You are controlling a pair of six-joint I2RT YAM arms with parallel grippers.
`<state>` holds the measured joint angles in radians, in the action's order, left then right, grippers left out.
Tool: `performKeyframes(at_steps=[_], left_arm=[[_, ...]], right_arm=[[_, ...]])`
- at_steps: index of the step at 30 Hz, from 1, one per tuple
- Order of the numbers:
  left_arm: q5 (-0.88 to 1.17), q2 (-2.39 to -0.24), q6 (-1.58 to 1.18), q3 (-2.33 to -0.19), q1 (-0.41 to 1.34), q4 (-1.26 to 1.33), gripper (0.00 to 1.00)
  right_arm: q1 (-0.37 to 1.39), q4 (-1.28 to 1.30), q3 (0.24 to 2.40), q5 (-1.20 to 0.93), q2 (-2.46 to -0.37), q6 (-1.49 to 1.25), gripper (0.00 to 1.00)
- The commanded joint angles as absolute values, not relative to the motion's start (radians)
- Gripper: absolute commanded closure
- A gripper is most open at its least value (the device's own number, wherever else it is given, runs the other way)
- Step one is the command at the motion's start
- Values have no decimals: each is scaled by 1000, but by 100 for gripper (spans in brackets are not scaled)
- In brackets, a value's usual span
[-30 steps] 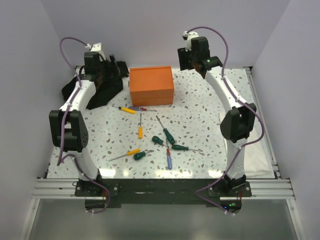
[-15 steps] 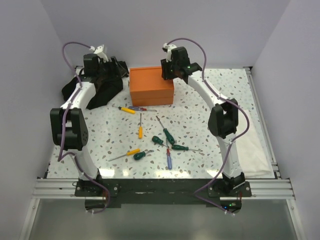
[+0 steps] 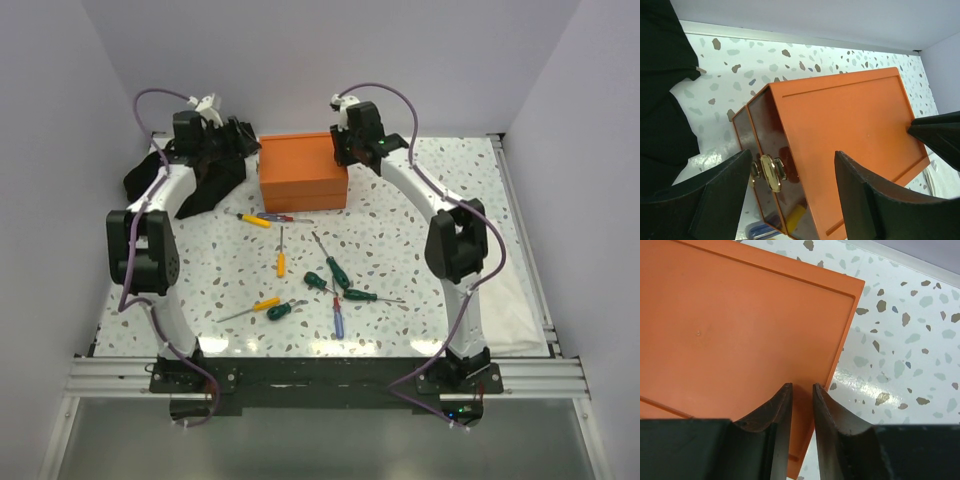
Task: Sort the tools into containers
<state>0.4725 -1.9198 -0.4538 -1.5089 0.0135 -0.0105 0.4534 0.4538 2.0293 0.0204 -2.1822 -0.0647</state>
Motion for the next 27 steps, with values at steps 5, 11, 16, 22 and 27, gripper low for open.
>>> performKeyframes(at_steps=[5,11,16,22,27], left_arm=[[525,-1963,-480,-1528,71,34,30],[519,-1993,-488,-1522,113,40,31],[529,-2017,-477,-1539,178,26,31],[540,-2051,-425,-1571,232,2,33],[569,-2080,-364,-1612,274,-34,34]], right_arm=[[428,578,1913,130,-2138,-17,74],[416,598,1845,147,-2094,-6,74],[385,600,1777,163,-2054,28,74],[334,609,1709,172,-2005,51,74],[275,624,1687,181,-1983,66,74]])
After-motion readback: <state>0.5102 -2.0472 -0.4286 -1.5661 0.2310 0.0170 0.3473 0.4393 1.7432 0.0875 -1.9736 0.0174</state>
